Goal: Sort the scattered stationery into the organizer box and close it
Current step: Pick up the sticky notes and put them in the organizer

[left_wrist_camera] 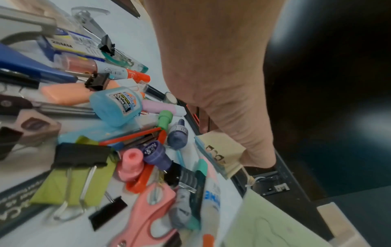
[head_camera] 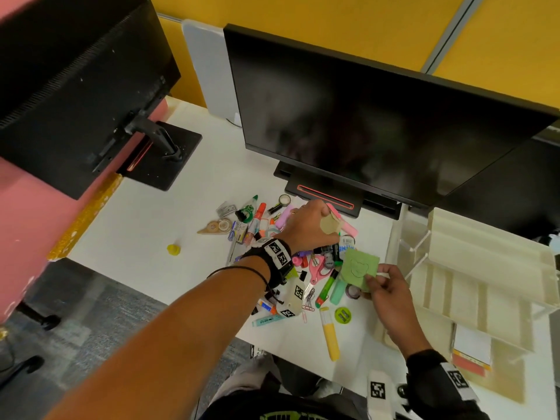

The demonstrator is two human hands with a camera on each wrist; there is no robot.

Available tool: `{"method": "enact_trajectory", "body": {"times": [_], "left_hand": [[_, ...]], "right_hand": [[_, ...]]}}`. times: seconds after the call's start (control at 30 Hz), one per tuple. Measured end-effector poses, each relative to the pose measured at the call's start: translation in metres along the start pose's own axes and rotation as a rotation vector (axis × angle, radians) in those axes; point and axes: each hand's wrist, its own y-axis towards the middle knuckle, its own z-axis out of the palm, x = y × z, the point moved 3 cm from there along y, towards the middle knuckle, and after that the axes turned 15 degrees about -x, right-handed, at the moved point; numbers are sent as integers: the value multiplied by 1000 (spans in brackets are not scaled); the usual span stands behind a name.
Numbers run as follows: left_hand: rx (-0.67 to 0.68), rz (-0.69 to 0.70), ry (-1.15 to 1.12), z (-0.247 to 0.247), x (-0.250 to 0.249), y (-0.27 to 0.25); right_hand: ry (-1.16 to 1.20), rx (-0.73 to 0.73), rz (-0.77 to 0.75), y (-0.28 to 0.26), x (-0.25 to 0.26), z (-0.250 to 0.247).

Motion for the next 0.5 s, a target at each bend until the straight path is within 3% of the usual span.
{"method": "enact_trajectory", "body": {"times": [0.13, 0.23, 0.4, 0.5], "left_hand": [[81, -136, -158, 4, -21, -24], [108, -141, -121, 9, -34, -48], [10, -174, -147, 6, -31, -75], [96, -188, -171, -1, -24, -81]], "right_hand": [[55, -31, -23, 3, 11, 12], [115, 28, -2, -1, 21, 22], [273, 102, 157, -7, 17, 29], [271, 132, 149, -12, 17, 26]]}}
